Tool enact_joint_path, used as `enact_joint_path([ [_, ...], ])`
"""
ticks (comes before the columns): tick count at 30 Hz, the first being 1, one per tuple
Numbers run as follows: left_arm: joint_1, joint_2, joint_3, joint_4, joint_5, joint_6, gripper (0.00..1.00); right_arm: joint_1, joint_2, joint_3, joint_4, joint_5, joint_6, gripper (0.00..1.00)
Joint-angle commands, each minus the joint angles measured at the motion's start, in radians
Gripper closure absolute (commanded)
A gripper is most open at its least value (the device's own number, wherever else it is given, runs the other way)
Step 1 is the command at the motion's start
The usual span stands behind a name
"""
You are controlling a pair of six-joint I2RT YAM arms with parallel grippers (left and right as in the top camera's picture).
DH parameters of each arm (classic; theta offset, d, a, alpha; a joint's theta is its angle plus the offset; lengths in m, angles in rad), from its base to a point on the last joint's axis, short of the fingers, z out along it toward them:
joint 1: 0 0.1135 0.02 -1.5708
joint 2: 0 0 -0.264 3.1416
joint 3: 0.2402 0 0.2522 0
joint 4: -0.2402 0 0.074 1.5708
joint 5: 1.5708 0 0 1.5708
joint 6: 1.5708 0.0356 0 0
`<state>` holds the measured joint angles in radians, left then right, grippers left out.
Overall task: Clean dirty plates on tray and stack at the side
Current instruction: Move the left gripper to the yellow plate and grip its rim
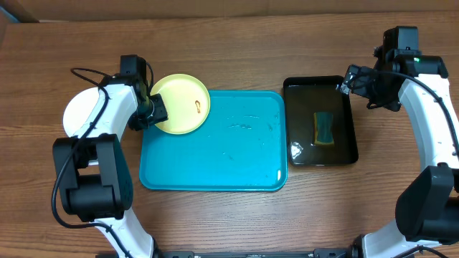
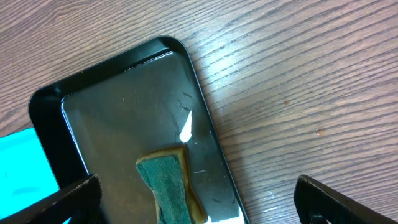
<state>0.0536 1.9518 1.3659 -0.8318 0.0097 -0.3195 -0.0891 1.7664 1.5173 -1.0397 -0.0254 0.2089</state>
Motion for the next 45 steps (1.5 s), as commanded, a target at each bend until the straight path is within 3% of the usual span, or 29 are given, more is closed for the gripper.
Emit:
enact_joint_path([
  [1,0.0,0.038,-0.004,0.009,-0.013,-0.021,0.71,0.006,-0.008,0.008,0.005,0.006,0.005,0.0],
  [4,-0.002,0.039,-0.004,-0.002,0.001,-0.021,0.94,0.006,-0.008,0.008,0.005,0.006,0.005,0.0],
  [5,-0.004,0.039,-0.004,-0.007,0.016,-0.021,0.96,0.006,-0.008,0.008,0.005,0.006,0.005,0.0],
  [15,-0.074,0.039,-0.004,-0.171,0.062,0.006,0.96,0.006,-0.008,0.008,0.005,0.006,0.005,0.0],
  [21,-0.159,0.039,-0.004,-0.191,0.061,0.006,0.93,0.006,-0.008,0.008,0.005,0.006,0.005,0.0],
  [24,-0.189,0.039,-0.004,-0.172,0.061,-0.003,0.85,0.006,-0.008,0.008,0.005,0.006,0.005,0.0],
  [27,-0.201,0.039,-0.004,-0.132,0.046,-0.002,0.6,0.006,-0.008,0.008,0.005,0.006,0.005,0.0],
  [28,-0.201,0.039,-0.004,-0.113,0.034,-0.002,0.6,0.006,-0.008,0.008,0.005,0.006,0.005,0.0],
  [36,-0.198,0.039,-0.004,-0.023,0.005,0.009,0.75,0.006,-0.008,0.008,0.094,0.0,0.005,0.0],
  [40,-0.199,0.039,-0.005,0.004,0.006,0.008,0.73,0.006,-0.008,0.008,0.043,-0.168,0.005,0.0],
  [45,-0.199,0.04,-0.012,0.057,0.006,0.008,0.74,0.008,-0.007,0.008,-0.013,-0.233,0.005,0.0],
])
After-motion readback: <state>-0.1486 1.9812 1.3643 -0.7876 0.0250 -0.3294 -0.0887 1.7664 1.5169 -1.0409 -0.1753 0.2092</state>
